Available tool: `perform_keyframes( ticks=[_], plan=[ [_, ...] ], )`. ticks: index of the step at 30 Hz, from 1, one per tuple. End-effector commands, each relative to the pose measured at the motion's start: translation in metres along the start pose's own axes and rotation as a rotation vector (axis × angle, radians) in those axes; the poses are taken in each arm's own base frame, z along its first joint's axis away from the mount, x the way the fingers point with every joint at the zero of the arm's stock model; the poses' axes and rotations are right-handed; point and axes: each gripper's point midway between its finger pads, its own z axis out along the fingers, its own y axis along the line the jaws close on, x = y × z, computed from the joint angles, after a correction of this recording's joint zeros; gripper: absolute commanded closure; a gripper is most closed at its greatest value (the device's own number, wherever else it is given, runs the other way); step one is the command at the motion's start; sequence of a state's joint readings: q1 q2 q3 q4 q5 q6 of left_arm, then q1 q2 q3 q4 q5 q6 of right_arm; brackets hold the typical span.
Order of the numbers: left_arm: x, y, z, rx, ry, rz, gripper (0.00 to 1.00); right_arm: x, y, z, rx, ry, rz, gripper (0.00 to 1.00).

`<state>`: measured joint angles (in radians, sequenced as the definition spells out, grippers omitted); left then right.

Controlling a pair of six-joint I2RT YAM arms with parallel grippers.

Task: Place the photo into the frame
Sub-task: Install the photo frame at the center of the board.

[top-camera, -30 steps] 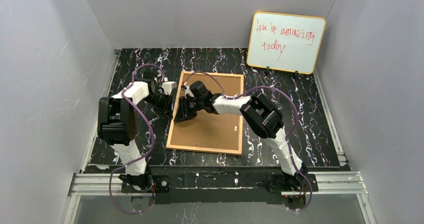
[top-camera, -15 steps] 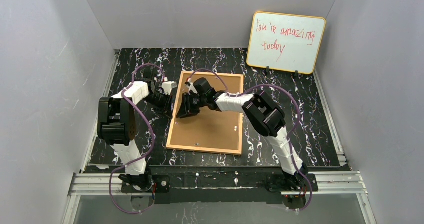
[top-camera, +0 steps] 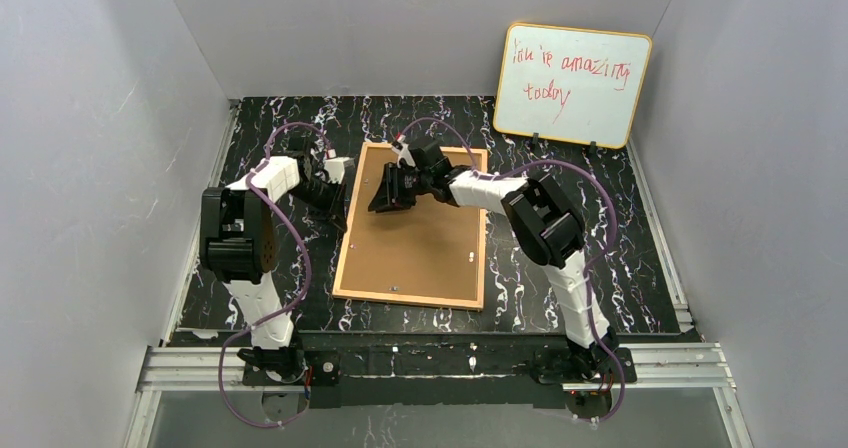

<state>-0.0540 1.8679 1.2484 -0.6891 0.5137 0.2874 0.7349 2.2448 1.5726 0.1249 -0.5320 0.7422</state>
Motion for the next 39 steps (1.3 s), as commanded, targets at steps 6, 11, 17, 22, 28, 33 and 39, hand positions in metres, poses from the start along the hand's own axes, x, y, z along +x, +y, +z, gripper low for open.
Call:
perform_keyframes(
  ticks=[6, 11, 17, 22, 28, 33, 39],
  plan=[
    [-0.026, 0.01, -0.003, -0.028, -0.05, -0.004, 0.84, -0.034, 0.002, -0.015, -0.016, -0.092, -0.013, 0.5],
    [-0.051, 0.025, 0.007, -0.015, -0.083, -0.051, 0.82, -0.062, -0.01, -0.007, 0.001, -0.116, -0.003, 0.5],
    [-0.048, 0.032, 0.016, -0.001, -0.068, -0.072, 0.87, -0.071, -0.029, 0.015, 0.022, -0.106, 0.03, 0.53],
    [-0.04, 0.032, 0.02, 0.01, -0.052, -0.07, 0.93, -0.074, -0.037, 0.027, 0.021, -0.102, 0.057, 0.54],
    [-0.031, 0.034, 0.025, 0.01, -0.032, -0.07, 0.95, -0.071, -0.041, 0.036, 0.026, -0.101, 0.065, 0.56],
    [-0.028, 0.033, 0.026, 0.012, -0.025, -0.068, 0.95, -0.07, -0.042, 0.043, 0.027, -0.103, 0.07, 0.57],
    [-0.026, 0.034, 0.026, 0.01, -0.021, -0.063, 0.96, -0.073, -0.042, 0.051, 0.025, -0.116, 0.073, 0.59]
  ],
)
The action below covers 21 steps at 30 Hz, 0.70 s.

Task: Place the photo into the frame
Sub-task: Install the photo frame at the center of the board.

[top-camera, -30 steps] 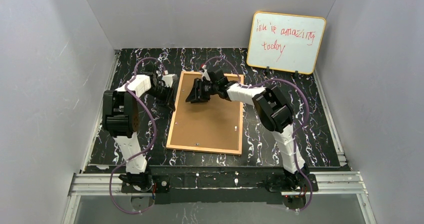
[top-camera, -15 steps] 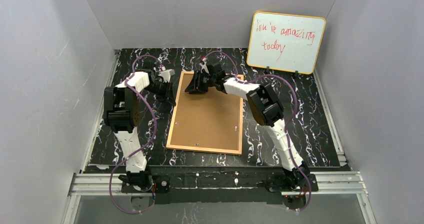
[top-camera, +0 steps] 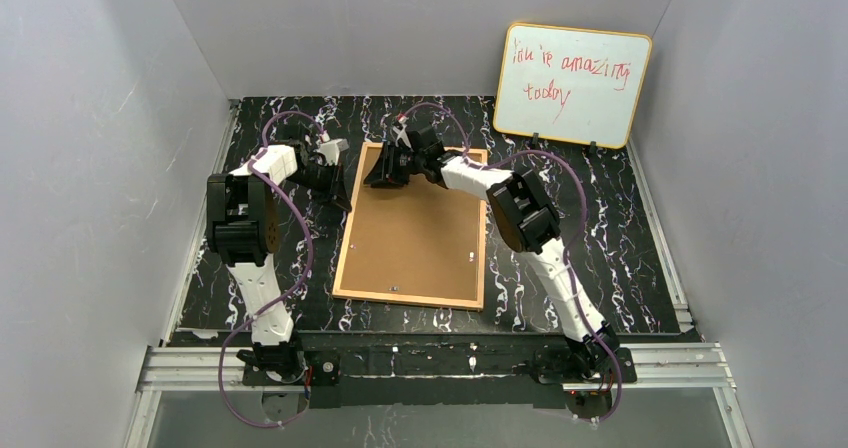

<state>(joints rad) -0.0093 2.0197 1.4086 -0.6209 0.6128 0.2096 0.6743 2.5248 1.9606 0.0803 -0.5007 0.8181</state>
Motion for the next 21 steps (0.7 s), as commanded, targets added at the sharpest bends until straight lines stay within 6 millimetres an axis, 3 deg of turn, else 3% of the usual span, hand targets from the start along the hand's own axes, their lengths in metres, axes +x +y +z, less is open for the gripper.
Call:
perform_keyframes(
  ticks=[1, 21],
  plan=[
    [0.027, 0.017, 0.013, -0.058, 0.085, 0.011, 0.96, 0.001, -0.007, 0.013, 0.018, -0.011, 0.006, 0.6],
    [0.028, 0.019, 0.014, -0.062, 0.091, 0.021, 0.97, -0.006, -0.006, 0.028, 0.025, -0.071, 0.1, 0.68]
  ],
)
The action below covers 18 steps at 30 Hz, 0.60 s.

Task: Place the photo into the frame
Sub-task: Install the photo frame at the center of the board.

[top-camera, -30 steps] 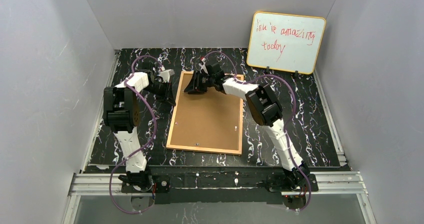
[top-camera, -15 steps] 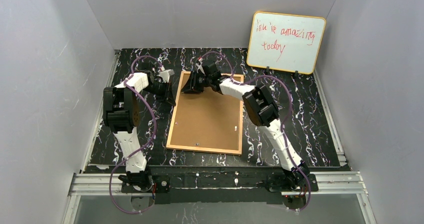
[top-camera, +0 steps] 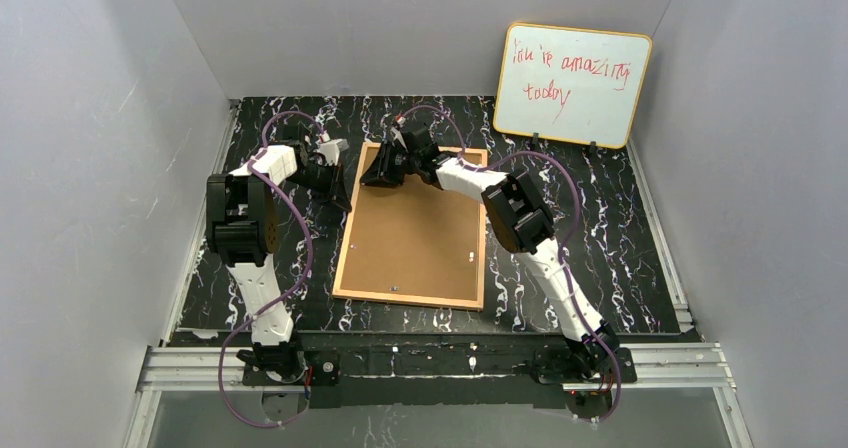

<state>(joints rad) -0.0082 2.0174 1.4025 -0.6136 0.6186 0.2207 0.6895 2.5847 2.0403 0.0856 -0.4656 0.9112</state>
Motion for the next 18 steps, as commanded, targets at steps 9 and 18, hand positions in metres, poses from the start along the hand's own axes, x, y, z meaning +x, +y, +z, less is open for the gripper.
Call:
perform_keyframes(
  ticks=[9, 18],
  plan=[
    [0.031, 0.019, 0.015, -0.061, 0.103, 0.016, 0.97, 0.001, -0.008, 0.018, 0.013, -0.053, 0.057, 0.69],
    [0.033, 0.019, 0.014, -0.066, 0.105, 0.02, 0.98, -0.007, 0.006, 0.009, -0.009, -0.067, 0.039, 0.69]
  ],
)
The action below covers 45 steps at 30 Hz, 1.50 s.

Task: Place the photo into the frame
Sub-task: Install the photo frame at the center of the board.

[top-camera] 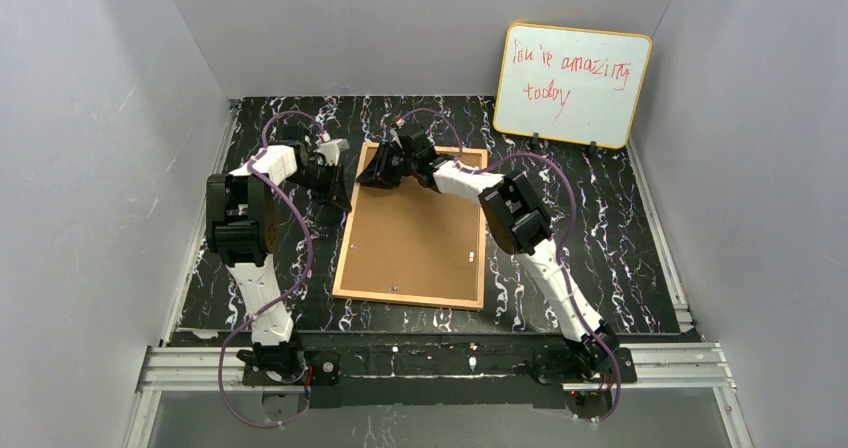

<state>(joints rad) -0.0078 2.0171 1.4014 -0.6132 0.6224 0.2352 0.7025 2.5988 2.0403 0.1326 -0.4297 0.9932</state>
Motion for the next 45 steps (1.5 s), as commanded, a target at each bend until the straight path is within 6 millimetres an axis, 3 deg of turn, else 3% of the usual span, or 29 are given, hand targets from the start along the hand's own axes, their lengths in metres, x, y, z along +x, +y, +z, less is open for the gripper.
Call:
perform_keyframes(
  ticks=[1, 3, 5, 8, 11, 16, 23, 31, 45],
  plan=[
    [0.032, 0.019, 0.013, -0.07, 0.106, 0.007, 0.98, -0.009, 0.008, -0.003, -0.015, -0.034, -0.021, 0.68],
    [0.032, 0.018, 0.011, -0.068, 0.107, 0.005, 0.98, -0.018, 0.024, -0.02, -0.058, -0.045, 0.004, 0.66],
    [0.03, 0.019, 0.009, -0.067, 0.101, 0.003, 0.98, -0.028, 0.035, -0.043, -0.079, -0.077, 0.015, 0.57],
    [0.031, 0.019, 0.008, -0.062, 0.101, 0.005, 0.98, -0.042, 0.042, -0.073, -0.079, -0.136, 0.004, 0.51],
    [0.033, 0.019, 0.008, -0.059, 0.104, 0.007, 0.98, -0.041, 0.041, -0.082, -0.037, -0.122, -0.023, 0.49],
    [0.034, 0.019, 0.008, -0.056, 0.104, 0.008, 0.98, -0.043, 0.016, -0.095, 0.076, -0.139, -0.012, 0.48],
    [0.037, 0.019, 0.009, -0.051, 0.109, 0.01, 0.99, -0.083, -0.039, -0.135, 0.281, -0.279, -0.001, 0.49],
    [0.036, 0.018, 0.009, -0.045, 0.105, 0.01, 0.99, -0.108, -0.084, -0.147, 0.403, -0.328, -0.007, 0.51],
    [0.034, 0.019, 0.011, -0.042, 0.108, 0.002, 0.99, -0.116, -0.106, -0.13, 0.398, -0.334, 0.034, 0.54]
  ],
)
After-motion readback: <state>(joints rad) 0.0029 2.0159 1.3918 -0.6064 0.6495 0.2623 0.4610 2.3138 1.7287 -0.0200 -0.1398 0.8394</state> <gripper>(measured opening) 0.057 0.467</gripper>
